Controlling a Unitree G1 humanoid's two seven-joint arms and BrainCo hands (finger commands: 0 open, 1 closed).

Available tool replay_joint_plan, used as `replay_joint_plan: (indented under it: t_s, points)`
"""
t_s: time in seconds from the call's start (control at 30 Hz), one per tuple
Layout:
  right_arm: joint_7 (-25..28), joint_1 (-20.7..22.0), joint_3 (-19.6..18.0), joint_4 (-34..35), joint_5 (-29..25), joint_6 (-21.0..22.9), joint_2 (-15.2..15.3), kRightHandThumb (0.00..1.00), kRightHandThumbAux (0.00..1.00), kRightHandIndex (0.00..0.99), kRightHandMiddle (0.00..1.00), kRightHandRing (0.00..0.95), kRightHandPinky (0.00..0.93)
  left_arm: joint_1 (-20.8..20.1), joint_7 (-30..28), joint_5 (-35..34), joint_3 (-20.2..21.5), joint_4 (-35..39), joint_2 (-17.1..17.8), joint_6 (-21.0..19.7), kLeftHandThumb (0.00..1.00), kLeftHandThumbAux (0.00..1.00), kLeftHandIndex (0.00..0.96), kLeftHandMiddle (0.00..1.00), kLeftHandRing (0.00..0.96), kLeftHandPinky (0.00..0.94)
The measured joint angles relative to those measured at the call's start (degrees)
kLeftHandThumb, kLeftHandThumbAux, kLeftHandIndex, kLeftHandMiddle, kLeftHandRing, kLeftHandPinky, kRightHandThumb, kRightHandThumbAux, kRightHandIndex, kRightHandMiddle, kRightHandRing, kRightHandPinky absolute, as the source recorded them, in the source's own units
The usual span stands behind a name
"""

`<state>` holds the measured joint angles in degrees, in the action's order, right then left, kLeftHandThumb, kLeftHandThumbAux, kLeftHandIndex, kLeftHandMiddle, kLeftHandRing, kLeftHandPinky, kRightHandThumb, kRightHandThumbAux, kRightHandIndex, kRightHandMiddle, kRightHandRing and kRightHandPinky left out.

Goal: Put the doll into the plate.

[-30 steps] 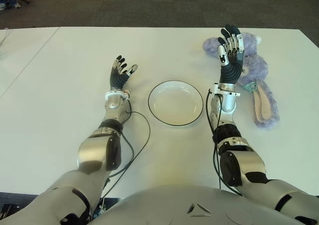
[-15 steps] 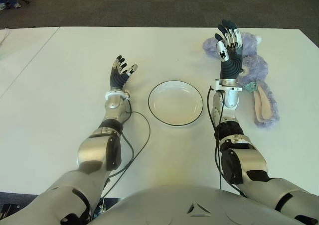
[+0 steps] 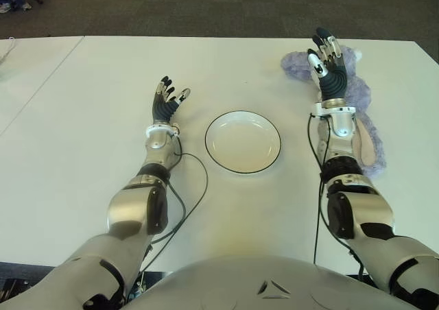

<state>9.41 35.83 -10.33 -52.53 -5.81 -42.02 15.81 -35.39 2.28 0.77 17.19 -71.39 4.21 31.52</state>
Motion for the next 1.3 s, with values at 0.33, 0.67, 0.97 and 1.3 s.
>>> replay_joint_plan:
  t_s: [0.33,0.67,0.97,1.3]
  points:
    - [-8.8,-0.06,4.33,-6.24,12.53,2.58,10.43,0.16,0.471,0.05,0.0,0.0,0.0,0.0,0.53,0.02,-0.13,0.0,-0.35,-0.32,0.049,0.702,0.041,0.092,0.101,0.136]
    - [-21.76,0.53,9.49,-13.45,21.34,5.92,14.05,0.124,0.508,0.042,0.0,0.0,0.0,-0.01,0.54,0.03,-0.13,-0.01,-0.47,-0.42,0.04,0.701,0.04,0.091,0.099,0.116]
    - [-29.94,0.53,11.29,-16.94,23.81,8.04,16.95,0.158,0.537,0.035,0.0,0.0,0.0,-0.15,0.58,0.03,-0.11,-0.01,-0.87,-0.97,0.071,0.694,0.043,0.092,0.104,0.128]
    - [-31.49,0.53,11.33,-19.19,23.68,11.11,19.22,0.208,0.588,0.043,0.0,0.0,0.0,-0.16,0.63,0.07,-0.12,0.0,-0.94,-0.98,0.066,0.7,0.045,0.102,0.112,0.125]
